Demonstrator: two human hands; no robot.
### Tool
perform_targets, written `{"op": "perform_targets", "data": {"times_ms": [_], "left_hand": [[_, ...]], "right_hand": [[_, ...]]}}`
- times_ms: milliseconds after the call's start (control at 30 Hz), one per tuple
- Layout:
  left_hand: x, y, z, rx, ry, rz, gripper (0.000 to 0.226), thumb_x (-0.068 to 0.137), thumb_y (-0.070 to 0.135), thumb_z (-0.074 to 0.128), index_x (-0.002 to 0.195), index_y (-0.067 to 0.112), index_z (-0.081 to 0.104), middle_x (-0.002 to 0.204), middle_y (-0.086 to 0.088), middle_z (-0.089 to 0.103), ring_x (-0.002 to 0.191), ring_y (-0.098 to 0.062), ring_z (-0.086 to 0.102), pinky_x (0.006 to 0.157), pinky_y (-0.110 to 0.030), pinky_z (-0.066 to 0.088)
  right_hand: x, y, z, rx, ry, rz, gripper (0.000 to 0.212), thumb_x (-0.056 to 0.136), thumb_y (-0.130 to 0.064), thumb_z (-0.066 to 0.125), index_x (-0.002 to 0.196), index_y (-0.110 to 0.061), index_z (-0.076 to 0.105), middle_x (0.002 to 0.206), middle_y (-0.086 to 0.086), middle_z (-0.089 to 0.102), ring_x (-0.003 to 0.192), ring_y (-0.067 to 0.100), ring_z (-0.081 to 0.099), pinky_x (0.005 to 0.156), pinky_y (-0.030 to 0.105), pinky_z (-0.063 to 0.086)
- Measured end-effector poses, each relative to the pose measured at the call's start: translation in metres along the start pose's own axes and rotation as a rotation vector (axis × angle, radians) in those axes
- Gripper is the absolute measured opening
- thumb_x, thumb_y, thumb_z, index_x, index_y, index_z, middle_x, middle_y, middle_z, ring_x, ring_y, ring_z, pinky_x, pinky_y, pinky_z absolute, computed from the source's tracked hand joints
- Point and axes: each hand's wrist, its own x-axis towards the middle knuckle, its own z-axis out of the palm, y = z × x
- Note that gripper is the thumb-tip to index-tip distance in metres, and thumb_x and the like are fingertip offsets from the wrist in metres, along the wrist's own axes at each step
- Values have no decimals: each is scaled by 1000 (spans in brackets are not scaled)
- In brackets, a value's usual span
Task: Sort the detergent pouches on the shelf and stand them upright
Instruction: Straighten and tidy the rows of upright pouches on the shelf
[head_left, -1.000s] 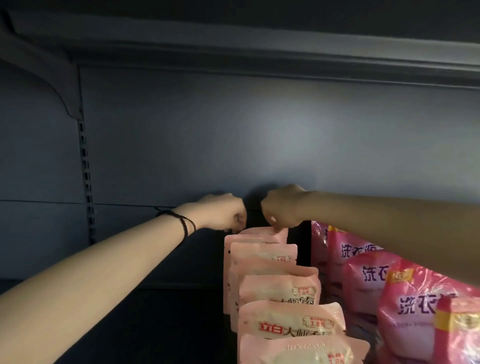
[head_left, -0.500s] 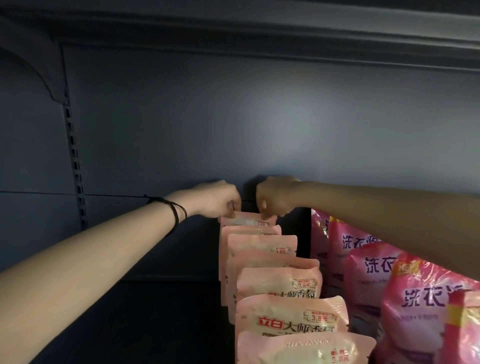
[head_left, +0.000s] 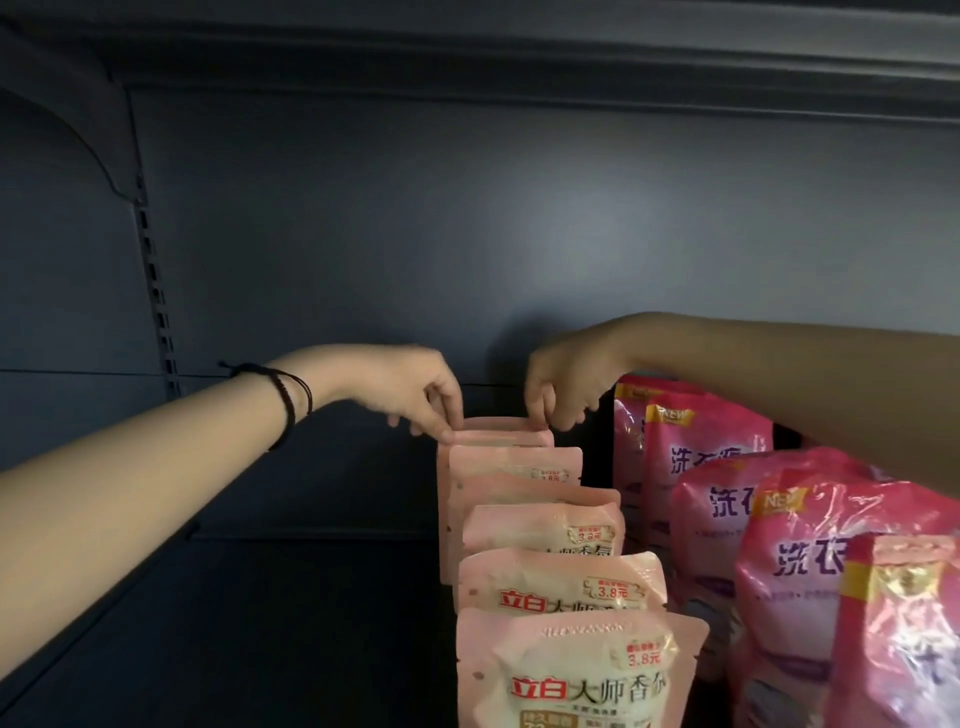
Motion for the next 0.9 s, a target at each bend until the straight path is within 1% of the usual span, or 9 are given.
{"op": "perform_targets", "data": {"times_ms": [100,233,367,467,567,667,733,800,900], "left_hand": [[2,3,9,40,30,-36,5,84,14,72,83,20,72,60,10,68,55,-1,61,51,-19,49],[4,7,14,99,103,-67,5,84,17,70,81,20,73,60,7,70,51,-5,58,47,-17,44],[6,12,15,122,132,-90,9,84,23,70,75,27,71,54,6,66,46,-5,52,44,-15,38],[7,17,19,119,159,-80,8,86,23,68,80,25,72,49,7,64,42,1,50,41,-9,33],[8,22,22,133,182,-99,8,87,22,66,82,23,73,50,5,63,37,3,46,38,-10,32],[6,26,23,219,190,-149,8,86,28,66,80,26,72,52,6,65,39,2,48,45,-17,36],[4,28,21,255,183,-178,8,86,27,66,84,26,73,51,8,64,40,3,50,45,-17,36],[0,33,23,248,168,-189,9,86,24,64,87,26,74,49,11,63,43,4,52,45,-18,36],[-9,39,22,211,187,-212,14,87,22,62,94,28,72,65,9,71,59,-3,63,58,-25,48]], "right_hand": [[-2,-1,8,-20,8,-13,25,87,-17,67,110,-7,67,75,-1,61,67,12,56,62,26,51],[-1,-1,13,-101,101,-32,19,87,-21,67,98,-5,71,74,2,63,64,13,57,78,37,55],[-4,1,14,-131,102,-10,15,87,-22,68,77,-11,67,75,3,66,60,11,56,75,36,55],[-9,4,15,-156,110,14,20,87,-24,67,69,-17,63,74,2,67,58,10,57,64,28,51],[-15,5,19,-149,117,29,16,88,-24,66,76,-13,65,78,5,68,61,14,59,61,26,51],[-19,4,22,-147,103,31,24,91,-24,61,95,-1,67,88,11,71,58,11,58,74,35,57],[-22,3,21,-146,88,39,29,92,-25,60,113,-6,65,94,12,71,59,12,58,78,38,58],[-30,2,18,-111,97,43,34,92,-27,60,123,-13,58,97,12,70,63,16,60,77,38,57],[-56,6,7,-22,155,69,31,94,-28,57,120,-12,59,97,13,69,69,21,63,75,37,56]]}}
